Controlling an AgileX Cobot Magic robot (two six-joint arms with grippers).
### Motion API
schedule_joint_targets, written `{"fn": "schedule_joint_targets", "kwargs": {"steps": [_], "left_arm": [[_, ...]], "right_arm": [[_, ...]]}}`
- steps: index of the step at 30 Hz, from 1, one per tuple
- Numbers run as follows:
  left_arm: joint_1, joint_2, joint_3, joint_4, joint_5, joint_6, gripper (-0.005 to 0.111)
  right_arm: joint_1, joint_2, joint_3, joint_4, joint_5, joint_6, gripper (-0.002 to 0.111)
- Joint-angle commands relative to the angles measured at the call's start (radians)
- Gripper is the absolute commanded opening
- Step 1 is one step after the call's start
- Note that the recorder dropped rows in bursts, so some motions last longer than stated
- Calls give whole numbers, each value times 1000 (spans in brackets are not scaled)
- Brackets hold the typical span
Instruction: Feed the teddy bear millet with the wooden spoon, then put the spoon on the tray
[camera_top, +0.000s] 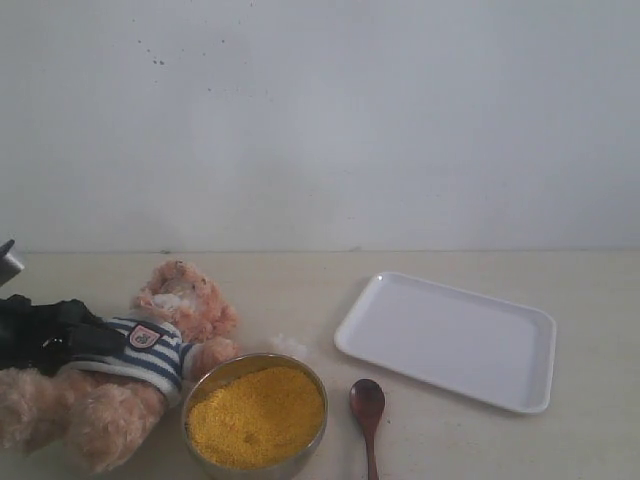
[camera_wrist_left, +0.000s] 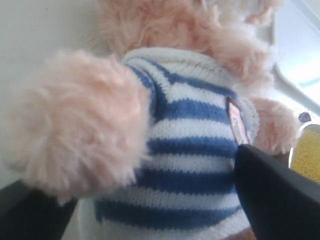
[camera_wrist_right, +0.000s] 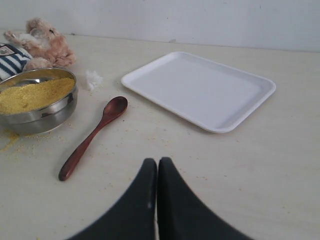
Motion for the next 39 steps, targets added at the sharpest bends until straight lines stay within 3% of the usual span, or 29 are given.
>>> {"fn": "schedule_joint_targets", "kwargs": {"steps": [1, 7, 12, 14, 16, 18, 26, 32, 35, 39], "left_arm": [[2, 49, 2, -55, 1, 56, 77], [0, 124, 2, -179, 11, 150, 92], [0, 145, 2, -280, 58, 183, 91], [0, 157, 2, -325, 103, 198, 71], [0, 178, 2, -323, 106, 190, 29], [0, 179, 2, -314, 135, 190, 5], [118, 62, 58, -307, 402, 183, 4], [224, -133, 219, -271, 421, 183, 4], [271, -275, 365, -255, 423, 183, 4], [271, -402, 461, -200, 427, 159, 4]], "right_arm": [[1, -5, 0, -3, -4, 0, 0], [1, -5, 0, -3, -4, 0, 0], [1, -5, 0, -3, -4, 0, 0], [1, -5, 0, -3, -4, 0, 0], [1, -5, 0, -3, -4, 0, 0], [1, -5, 0, -3, -4, 0, 0], [1, -5, 0, -3, -4, 0, 0], [1, -5, 0, -3, -4, 0, 0], [1, -5, 0, -3, -4, 0, 0], [1, -5, 0, -3, -4, 0, 0]]}}
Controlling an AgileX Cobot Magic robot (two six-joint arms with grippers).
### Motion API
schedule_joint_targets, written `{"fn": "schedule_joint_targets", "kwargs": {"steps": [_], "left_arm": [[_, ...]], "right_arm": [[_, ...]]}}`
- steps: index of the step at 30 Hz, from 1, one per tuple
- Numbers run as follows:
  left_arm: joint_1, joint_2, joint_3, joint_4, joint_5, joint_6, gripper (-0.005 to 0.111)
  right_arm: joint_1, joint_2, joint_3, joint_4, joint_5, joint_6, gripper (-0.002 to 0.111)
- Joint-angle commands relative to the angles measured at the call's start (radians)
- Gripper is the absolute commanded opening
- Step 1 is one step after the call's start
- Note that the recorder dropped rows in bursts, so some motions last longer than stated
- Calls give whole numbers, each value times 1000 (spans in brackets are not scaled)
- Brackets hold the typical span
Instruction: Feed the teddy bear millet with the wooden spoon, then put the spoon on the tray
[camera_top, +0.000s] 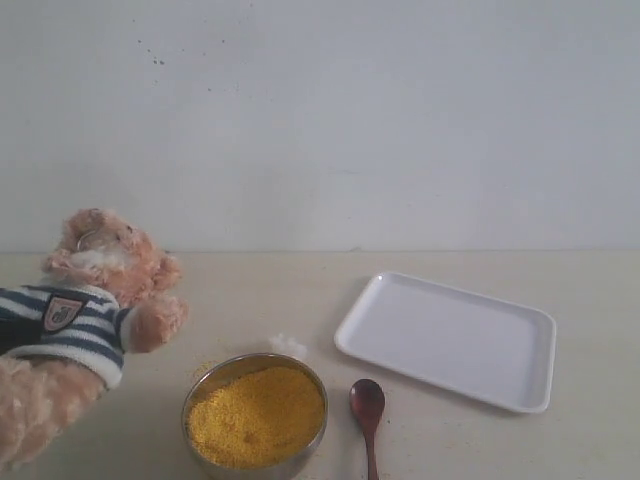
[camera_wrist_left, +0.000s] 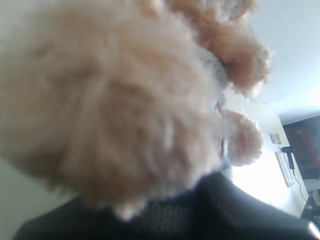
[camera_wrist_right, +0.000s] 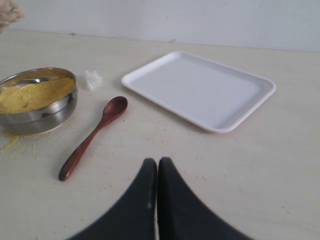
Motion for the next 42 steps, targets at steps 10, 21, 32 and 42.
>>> {"fn": "schedule_joint_targets", "kwargs": {"steps": [10, 21, 32, 42], "left_arm": [[2, -263, 203, 229, 10, -142, 4], [2, -263, 286, 261, -168, -189, 4], [2, -263, 286, 260, -156, -189, 4], [2, -263, 286, 260, -161, -189, 4]], "right_arm": [[1, -5, 0, -3, -4, 0, 0], [1, -5, 0, -3, -4, 0, 0], [1, -5, 0, -3, -4, 0, 0], [1, -5, 0, -3, -4, 0, 0]]}}
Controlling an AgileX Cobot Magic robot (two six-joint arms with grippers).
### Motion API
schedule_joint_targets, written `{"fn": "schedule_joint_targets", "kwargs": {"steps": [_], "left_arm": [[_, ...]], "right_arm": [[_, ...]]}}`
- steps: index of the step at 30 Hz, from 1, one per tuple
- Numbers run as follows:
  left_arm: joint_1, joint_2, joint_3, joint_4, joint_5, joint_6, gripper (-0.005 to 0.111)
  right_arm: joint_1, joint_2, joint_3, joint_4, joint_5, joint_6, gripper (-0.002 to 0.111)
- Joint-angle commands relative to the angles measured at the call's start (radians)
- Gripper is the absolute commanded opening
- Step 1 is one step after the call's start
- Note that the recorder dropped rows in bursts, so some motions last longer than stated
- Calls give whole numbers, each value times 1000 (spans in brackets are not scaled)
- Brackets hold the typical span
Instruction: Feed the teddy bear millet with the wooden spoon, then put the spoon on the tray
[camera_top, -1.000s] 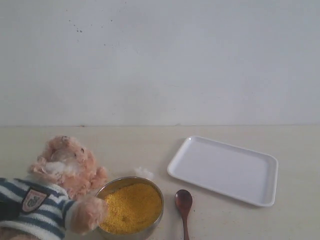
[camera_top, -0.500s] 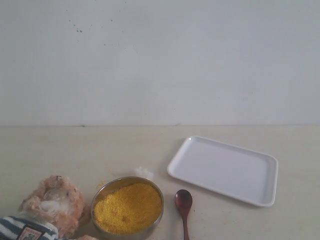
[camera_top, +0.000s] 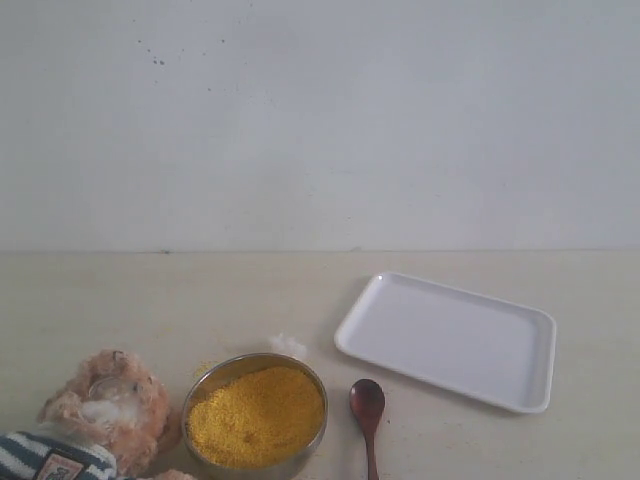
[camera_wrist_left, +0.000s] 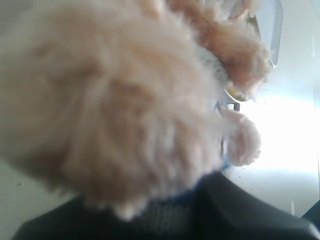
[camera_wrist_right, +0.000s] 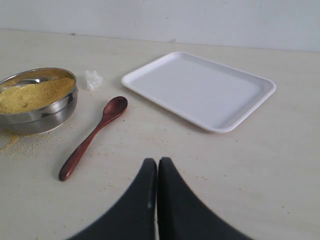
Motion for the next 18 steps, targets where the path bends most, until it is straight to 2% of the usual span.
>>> {"fn": "schedule_joint_targets", "kwargs": {"steps": [1, 7, 12, 18], "left_arm": [[3, -9, 3, -21, 23, 6, 4], [3, -9, 3, -21, 20, 6, 4], [3, -9, 3, -21, 13, 6, 4], [3, -9, 3, -21, 13, 6, 4]], "right_arm": [[1, -5, 0, -3, -4, 0, 0], [1, -5, 0, -44, -68, -42, 0], [1, -5, 0, 150, -294, 159, 0], [1, -5, 0, 158, -411, 423, 0]]}}
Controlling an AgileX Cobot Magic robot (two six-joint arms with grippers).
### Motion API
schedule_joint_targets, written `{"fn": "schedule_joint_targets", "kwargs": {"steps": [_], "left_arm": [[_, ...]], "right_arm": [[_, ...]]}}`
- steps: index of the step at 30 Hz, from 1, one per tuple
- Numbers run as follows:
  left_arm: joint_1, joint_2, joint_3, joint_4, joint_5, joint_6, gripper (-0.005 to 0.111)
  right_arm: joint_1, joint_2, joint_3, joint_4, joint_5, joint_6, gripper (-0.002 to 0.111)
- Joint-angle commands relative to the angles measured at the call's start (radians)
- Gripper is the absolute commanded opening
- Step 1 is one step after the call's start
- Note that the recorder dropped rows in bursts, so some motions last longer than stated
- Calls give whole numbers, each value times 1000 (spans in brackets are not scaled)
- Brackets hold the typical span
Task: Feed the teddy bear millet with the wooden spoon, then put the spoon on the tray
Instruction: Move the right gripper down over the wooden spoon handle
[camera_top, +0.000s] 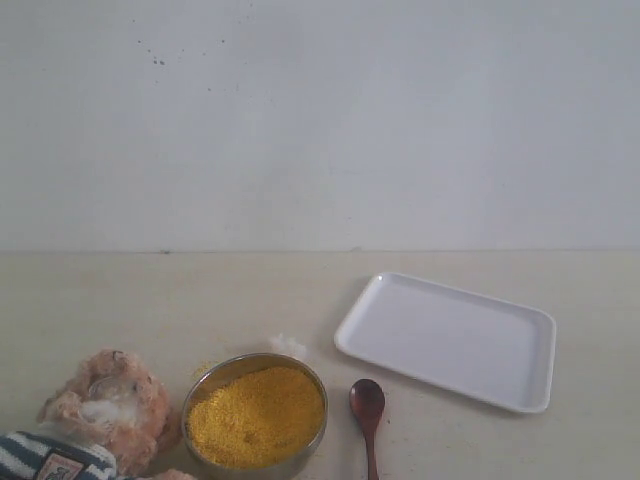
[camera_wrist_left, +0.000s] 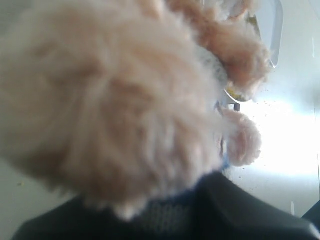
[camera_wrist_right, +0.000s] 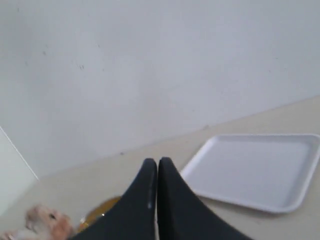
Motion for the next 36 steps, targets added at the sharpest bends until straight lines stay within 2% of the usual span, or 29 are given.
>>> {"fn": "schedule_joint_targets", "kwargs": {"steps": [1, 5, 7, 12, 20, 25, 28, 32, 36], "left_arm": [[3, -9, 3, -19, 13, 6, 4], [3, -9, 3, -19, 13, 6, 4], [3, -9, 3, -19, 13, 6, 4], [3, -9, 3, -19, 13, 6, 4], [3, -9, 3, -19, 13, 6, 4], [3, -9, 3, -19, 13, 6, 4], [3, -9, 3, -19, 13, 6, 4], [3, -9, 3, -19, 13, 6, 4], [3, -9, 3, -19, 13, 6, 4]], "right_arm": [[1, -5, 0, 11, -67, 193, 0], [1, -5, 0, 11, -56, 288, 0], [9, -5, -16, 11, 44, 274, 0], [74, 95, -196, 11, 342, 22, 0], [93, 697, -569, 11, 668, -236, 0], [152, 1042, -730, -28, 715, -264, 0], [259, 1181, -775, -179, 660, -146, 0], [454, 1329, -803, -586, 644, 254, 0], [646, 1429, -817, -969, 758, 640, 0]]}}
